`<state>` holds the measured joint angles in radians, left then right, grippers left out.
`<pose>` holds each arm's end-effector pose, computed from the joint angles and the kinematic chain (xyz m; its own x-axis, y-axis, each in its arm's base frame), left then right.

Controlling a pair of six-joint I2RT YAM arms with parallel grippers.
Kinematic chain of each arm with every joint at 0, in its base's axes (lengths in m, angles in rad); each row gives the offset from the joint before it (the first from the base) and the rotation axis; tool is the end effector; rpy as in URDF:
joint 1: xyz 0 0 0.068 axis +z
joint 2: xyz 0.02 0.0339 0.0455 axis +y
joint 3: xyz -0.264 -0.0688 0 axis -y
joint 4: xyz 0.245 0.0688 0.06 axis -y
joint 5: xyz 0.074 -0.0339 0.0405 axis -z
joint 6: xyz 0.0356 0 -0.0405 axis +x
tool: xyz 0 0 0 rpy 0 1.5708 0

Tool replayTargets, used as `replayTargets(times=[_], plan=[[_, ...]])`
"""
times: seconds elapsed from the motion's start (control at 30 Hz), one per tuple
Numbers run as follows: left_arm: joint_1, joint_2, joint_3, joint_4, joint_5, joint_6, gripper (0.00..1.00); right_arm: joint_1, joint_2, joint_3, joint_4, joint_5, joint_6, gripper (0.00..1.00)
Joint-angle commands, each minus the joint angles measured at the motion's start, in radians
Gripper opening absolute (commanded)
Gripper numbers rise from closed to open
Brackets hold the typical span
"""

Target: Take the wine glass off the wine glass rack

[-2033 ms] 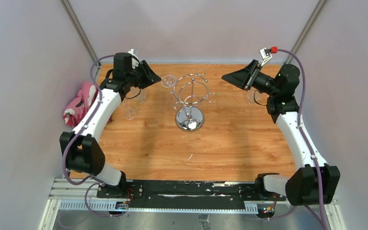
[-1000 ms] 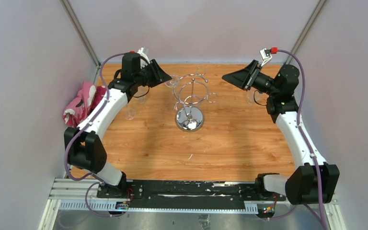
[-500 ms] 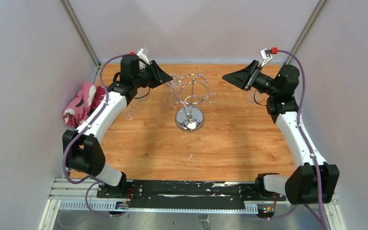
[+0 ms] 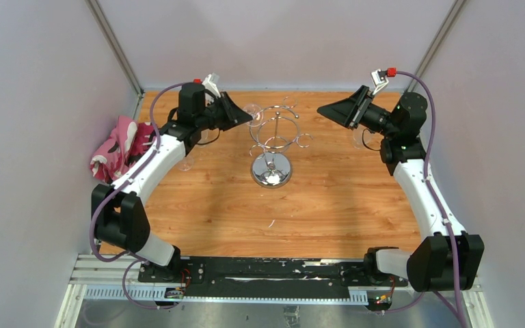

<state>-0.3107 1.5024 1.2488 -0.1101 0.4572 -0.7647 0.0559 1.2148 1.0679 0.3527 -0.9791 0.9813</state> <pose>0.3315 -0.1229 0.3358 -0.7063 -0.4257 -0.5657 0.2469 0.6008 -0.7603 0.2689 0.0446 0.4036 -0.5868 0.4315 -0.6852 -0.6379 0.2749 0.7194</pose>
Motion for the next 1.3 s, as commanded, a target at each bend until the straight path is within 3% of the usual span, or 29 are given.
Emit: replayTargets(times=[0.0, 0.2, 0.3, 0.77, 1.03, 1.27], plan=[[-0.022, -0.009, -0.007, 0.022, 0.037, -0.005, 0.15, -0.022, -0.004, -0.013, 0.038, -0.009, 0.013, 0.65], [-0.022, -0.011, 0.021, 0.0, 0.032, -0.014, 0.08, -0.021, -0.004, -0.019, 0.051, -0.008, 0.023, 0.65], [-0.022, -0.012, 0.033, -0.003, 0.014, -0.049, 0.0, -0.022, -0.004, -0.02, 0.052, -0.009, 0.024, 0.65], [0.081, -0.071, 0.019, 0.129, -0.035, -0.334, 0.0, -0.027, 0.002, -0.034, 0.075, -0.022, 0.045, 0.65], [0.125, -0.071, -0.027, 0.175, -0.031, -0.377, 0.0, -0.039, 0.006, -0.042, 0.101, -0.027, 0.068, 0.65], [0.13, -0.034, 0.09, 0.21, -0.008, -0.387, 0.0, -0.04, 0.012, -0.048, 0.094, -0.02, 0.051, 0.65]])
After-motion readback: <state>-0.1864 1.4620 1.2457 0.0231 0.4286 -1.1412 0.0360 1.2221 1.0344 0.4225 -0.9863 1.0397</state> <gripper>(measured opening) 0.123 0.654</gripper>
